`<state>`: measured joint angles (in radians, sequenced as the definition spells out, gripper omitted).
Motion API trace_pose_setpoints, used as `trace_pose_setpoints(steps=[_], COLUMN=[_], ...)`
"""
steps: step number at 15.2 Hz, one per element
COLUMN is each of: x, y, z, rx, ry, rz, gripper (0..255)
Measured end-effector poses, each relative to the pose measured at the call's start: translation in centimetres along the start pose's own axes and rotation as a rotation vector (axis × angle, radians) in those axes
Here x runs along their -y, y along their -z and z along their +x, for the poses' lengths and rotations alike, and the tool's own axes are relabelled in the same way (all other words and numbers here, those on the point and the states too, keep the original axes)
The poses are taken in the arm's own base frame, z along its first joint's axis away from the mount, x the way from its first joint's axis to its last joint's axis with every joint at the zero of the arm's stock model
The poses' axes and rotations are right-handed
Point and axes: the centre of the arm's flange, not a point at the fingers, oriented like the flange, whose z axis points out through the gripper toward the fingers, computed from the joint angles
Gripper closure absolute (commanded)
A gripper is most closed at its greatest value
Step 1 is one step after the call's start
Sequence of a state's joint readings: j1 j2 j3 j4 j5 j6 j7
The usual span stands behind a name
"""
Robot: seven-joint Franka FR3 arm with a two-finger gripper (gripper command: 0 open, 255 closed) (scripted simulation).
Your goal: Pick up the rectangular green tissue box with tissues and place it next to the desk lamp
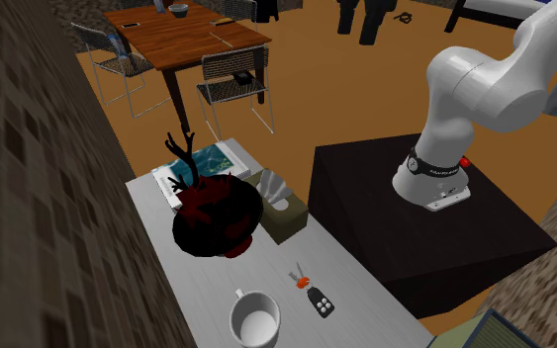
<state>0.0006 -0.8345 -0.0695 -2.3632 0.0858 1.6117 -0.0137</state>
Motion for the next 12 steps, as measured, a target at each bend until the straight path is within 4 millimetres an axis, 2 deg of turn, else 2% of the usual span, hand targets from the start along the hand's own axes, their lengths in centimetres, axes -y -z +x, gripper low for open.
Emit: trace_pose_setpoints(steps=[1,4,12], x=[0.0,-0.6,-2.8], y=[0.0,-2.6,-12.6], z=[0.0,0.3,2.4], rx=[0.000,-0.008,-0.040], ry=[0.000,-0.006,-0.028], rz=[0.000,0.020,0.097], gripper=[0,0,0])
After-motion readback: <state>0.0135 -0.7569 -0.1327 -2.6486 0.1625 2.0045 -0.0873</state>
